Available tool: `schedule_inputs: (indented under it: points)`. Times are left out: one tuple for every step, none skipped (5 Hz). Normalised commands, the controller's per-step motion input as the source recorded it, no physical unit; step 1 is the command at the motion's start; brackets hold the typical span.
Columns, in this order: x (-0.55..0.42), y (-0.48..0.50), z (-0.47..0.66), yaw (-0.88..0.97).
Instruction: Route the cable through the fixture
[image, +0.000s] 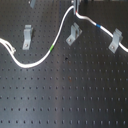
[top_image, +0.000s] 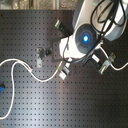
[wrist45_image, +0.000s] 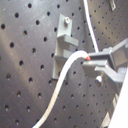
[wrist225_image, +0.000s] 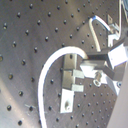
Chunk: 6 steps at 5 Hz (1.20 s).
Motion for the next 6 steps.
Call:
schedule_inputs:
  points:
    - [-0.001,0.006,0.00,1.00]
    - [0.000,0.006,0.00,1.00]
    - [0.001,0.006,0.00,1.00]
    - [0.001,0.004,0.01,1.00]
    - [0.000,0.000,0.02,1.00]
    - [0.000,0.000,0.03,1.00]
